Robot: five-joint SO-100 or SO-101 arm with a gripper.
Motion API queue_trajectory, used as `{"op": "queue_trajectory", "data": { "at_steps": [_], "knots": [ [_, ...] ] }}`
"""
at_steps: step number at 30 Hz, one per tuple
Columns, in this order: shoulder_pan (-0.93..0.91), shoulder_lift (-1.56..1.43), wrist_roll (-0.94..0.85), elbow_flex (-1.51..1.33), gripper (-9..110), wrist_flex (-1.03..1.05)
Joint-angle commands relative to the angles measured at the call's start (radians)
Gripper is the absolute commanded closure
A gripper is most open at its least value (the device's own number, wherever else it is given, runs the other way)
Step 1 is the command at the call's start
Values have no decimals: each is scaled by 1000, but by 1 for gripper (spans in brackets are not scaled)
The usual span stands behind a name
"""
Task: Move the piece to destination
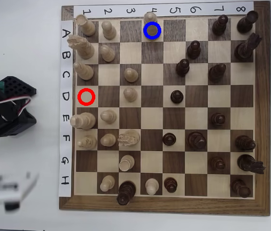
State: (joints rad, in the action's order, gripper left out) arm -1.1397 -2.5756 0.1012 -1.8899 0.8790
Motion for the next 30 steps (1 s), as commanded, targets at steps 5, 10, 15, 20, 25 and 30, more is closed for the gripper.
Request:
{"op": "queue_trajectory", "data": {
  "at_steps": [5, 10, 15, 20, 25, 30],
  "knots": [
    [-456, -256, -103, -420, 101, -236],
    [-549, -383, -107, -603, 101, -195],
    [-566, -480, -101, -764, 101, -141],
    [-552, -603, -112, -973, 101, -129],
    [-529, -707, -144, -1134, 101, -78],
    [-525, -772, -160, -1198, 101, -6]
  ]
}}
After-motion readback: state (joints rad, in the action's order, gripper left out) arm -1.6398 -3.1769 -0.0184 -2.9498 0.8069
